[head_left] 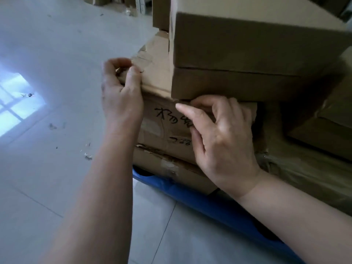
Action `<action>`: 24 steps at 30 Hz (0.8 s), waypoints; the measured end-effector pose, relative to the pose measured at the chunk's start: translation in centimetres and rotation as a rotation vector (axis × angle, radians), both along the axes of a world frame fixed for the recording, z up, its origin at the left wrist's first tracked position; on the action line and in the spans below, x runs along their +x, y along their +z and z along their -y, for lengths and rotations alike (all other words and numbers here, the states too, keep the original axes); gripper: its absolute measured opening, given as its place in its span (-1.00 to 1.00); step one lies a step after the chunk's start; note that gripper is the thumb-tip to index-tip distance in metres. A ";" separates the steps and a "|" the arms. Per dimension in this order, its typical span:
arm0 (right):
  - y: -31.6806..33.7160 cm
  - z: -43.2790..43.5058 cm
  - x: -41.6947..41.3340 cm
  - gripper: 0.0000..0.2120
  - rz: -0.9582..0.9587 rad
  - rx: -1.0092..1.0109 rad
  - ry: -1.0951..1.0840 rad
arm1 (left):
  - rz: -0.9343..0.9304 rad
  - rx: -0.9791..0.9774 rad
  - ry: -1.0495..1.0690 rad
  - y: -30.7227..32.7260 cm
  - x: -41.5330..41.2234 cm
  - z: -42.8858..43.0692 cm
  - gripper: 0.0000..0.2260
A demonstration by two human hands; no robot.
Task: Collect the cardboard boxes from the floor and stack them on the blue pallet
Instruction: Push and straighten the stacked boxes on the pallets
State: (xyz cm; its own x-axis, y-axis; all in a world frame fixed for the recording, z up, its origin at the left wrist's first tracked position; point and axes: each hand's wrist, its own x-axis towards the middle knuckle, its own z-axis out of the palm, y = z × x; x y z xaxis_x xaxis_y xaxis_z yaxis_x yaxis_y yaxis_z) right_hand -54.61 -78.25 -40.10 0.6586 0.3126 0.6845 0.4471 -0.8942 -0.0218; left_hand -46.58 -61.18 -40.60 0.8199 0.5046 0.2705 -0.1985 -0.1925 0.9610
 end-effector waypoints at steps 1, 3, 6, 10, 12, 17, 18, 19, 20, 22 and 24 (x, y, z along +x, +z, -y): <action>0.2 -0.4 -0.1 -0.58 -0.035 0.019 0.004 | -0.017 0.000 0.011 0.0 0.2 0.1 -0.88; 0.5 -0.9 -0.2 -0.56 -0.084 0.049 0.001 | -0.053 0.018 -0.006 -0.1 0.4 0.1 -0.88; 1.1 -0.8 0.0 -0.55 -0.160 0.071 -0.001 | -0.120 0.062 -0.054 -0.3 0.1 -0.1 -0.84; 2.1 -1.2 -0.6 -0.54 -0.375 0.034 0.005 | -0.294 0.122 -0.082 1.4 -1.1 0.1 -0.78; 3.1 -1.4 -0.8 -0.48 -0.516 -0.030 -0.001 | -0.451 0.145 -0.083 3.0 -1.5 0.5 -0.83; 9.2 -0.1 -0.8 -0.38 -0.905 -0.183 0.044 | -0.735 -0.169 -0.028 9.2 -2.8 1.0 -0.73; 10.3 0.4 -0.9 -0.38 -0.930 -0.196 0.056 | -0.763 -0.225 0.011 10.4 -3.6 1.0 -0.73; 11.5 0.9 -1.1 -0.39 -0.943 -0.211 0.056 | -0.786 -0.271 0.037 11.7 -4.7 1.1 -0.73; 12.6 1.6 -1.4 -0.42 -0.946 -0.224 0.053 | -0.802 -0.315 0.049 12.9 -5.8 1.3 -0.74; 14.9 2.7 -2.3 -0.46 -0.954 -0.225 0.050 | -0.824 -0.360 0.042 15.6 -7.3 1.6 -0.75; 17.2 3.8 -3.3 -0.48 -0.956 -0.210 0.041 | -0.837 -0.351 0.028 18.4 -7.9 2.2 -0.75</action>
